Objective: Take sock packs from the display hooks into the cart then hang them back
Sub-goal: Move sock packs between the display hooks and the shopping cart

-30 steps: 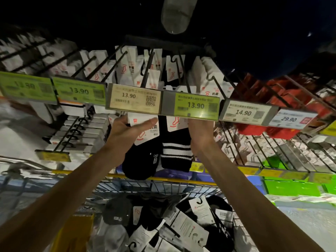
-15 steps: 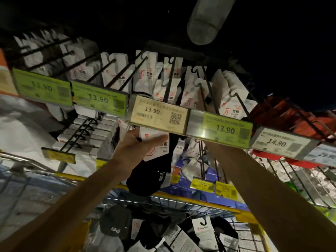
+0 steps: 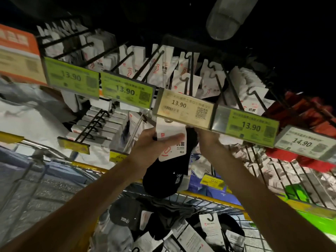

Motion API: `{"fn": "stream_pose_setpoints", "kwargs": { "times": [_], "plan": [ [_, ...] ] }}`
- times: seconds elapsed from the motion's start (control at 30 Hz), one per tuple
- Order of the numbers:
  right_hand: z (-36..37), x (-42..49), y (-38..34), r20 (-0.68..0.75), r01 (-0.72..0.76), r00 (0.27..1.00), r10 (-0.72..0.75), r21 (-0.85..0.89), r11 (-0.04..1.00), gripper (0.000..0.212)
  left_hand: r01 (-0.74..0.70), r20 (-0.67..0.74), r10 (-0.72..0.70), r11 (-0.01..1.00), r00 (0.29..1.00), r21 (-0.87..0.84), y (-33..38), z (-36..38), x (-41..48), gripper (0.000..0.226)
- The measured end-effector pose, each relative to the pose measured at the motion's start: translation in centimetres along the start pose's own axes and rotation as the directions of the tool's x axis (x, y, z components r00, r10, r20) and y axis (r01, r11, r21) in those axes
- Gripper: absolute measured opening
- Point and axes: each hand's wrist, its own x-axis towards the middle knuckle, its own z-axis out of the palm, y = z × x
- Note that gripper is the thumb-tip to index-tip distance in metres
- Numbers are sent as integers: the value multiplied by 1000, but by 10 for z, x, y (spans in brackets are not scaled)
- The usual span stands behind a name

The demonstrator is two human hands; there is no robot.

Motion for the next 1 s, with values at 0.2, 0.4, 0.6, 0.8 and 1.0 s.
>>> {"fn": "stream_pose_setpoints", "kwargs": {
  "times": [0.2, 0.4, 0.6, 0.8, 1.0],
  "plan": [
    [6, -87, 19, -155, 150, 981, -120, 194, 969, 18, 164, -5, -165, 985, 986, -51, -13, -4, -30, 24],
    [6, -168, 24, 58, 236, 969, -241, 86, 968, 21, 205, 4, -206, 974, 979, -94, -5, 9, -75, 23],
    [-4, -223, 0, 80, 126, 986, -145, 206, 970, 44, 112, -68, -111, 994, 991, 15, 24, 32, -131, 22],
    [-17, -284, -47, 7, 202, 978, -209, 228, 952, 46, 66, -12, -65, 979, 998, 194, 88, 43, -179, 31],
    [-21, -333, -141, -30, 415, 908, -419, 225, 882, 42, -100, 89, 84, 976, 993, 196, 193, 53, -208, 28]
  ]
}}
